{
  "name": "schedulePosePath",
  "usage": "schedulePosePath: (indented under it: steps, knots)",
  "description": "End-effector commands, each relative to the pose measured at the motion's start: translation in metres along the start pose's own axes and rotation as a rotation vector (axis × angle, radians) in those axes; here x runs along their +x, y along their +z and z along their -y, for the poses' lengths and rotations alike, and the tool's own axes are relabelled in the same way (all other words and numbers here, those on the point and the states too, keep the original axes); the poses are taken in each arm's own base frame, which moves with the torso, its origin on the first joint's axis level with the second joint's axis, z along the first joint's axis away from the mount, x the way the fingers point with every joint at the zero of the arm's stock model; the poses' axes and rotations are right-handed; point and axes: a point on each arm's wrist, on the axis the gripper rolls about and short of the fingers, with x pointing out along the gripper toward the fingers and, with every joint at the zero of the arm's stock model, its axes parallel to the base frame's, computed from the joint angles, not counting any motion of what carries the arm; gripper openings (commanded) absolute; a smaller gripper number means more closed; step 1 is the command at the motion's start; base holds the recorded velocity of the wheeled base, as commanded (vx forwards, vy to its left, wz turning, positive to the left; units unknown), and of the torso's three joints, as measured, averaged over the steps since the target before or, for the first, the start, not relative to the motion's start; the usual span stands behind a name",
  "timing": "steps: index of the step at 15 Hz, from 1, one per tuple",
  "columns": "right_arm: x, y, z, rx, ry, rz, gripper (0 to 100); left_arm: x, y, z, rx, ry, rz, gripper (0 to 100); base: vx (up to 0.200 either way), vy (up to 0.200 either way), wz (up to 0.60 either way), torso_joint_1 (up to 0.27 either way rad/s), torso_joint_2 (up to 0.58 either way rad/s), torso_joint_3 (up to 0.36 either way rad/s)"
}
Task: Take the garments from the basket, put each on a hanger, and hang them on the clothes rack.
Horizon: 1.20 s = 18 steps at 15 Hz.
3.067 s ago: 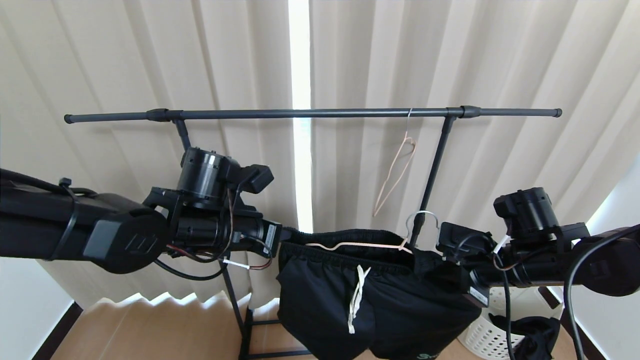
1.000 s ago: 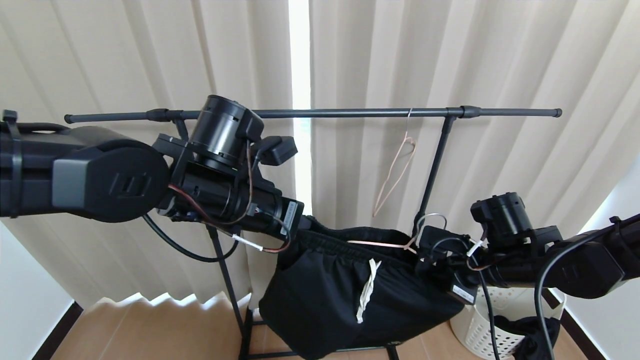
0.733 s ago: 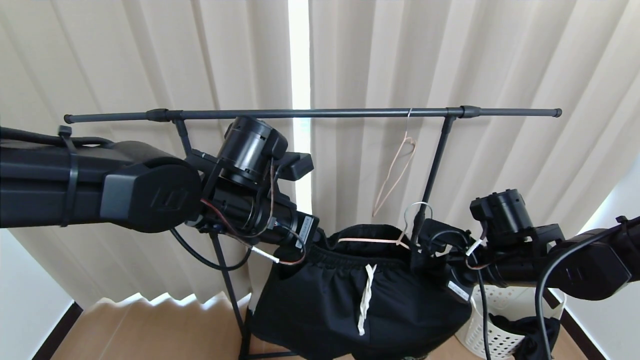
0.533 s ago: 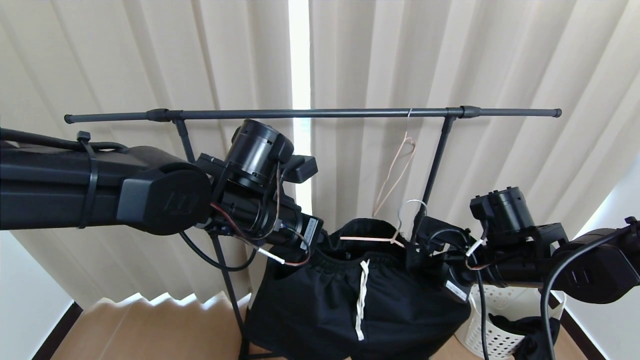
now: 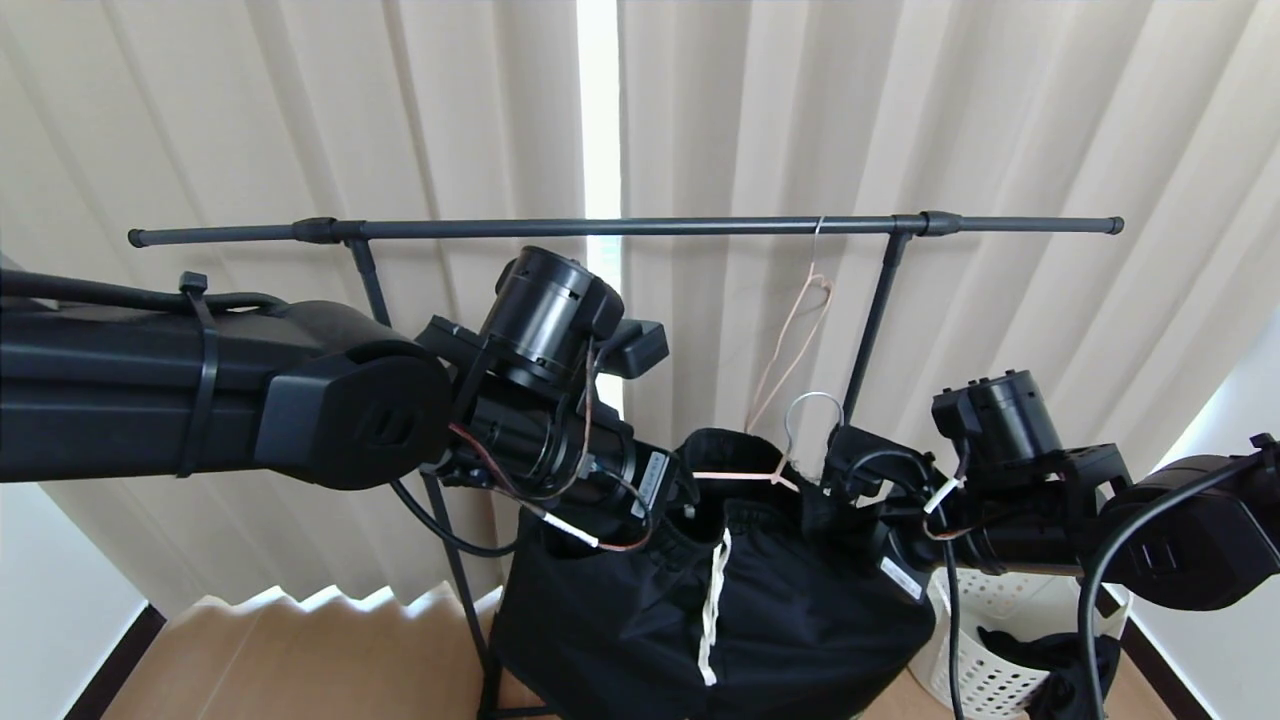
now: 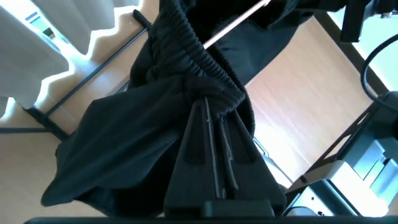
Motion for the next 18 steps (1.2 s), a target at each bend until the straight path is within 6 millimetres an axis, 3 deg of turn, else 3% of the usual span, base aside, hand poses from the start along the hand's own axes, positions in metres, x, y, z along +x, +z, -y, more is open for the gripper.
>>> schedulePosePath:
  steps: [1,5,18]
  knots:
    - [0.0,0.007,-0.005,0.012,0.011,0.019,0,0.001,0.001,0.004,0.001,-0.011,0.002,0,0.0,0.0,0.0,0.0,0.0,0.0]
    - [0.0,0.009,-0.004,0.027,0.009,0.027,0,0.001,0.005,0.014,0.008,-0.028,0.015,0,0.0,0.0,0.0,0.0,0.0,0.0]
    - [-0.008,0.018,-0.002,0.106,0.002,0.257,0,0.036,-0.005,-0.001,-0.012,0.118,-0.012,0,0.0,0.0,0.0,0.0,0.0,0.0]
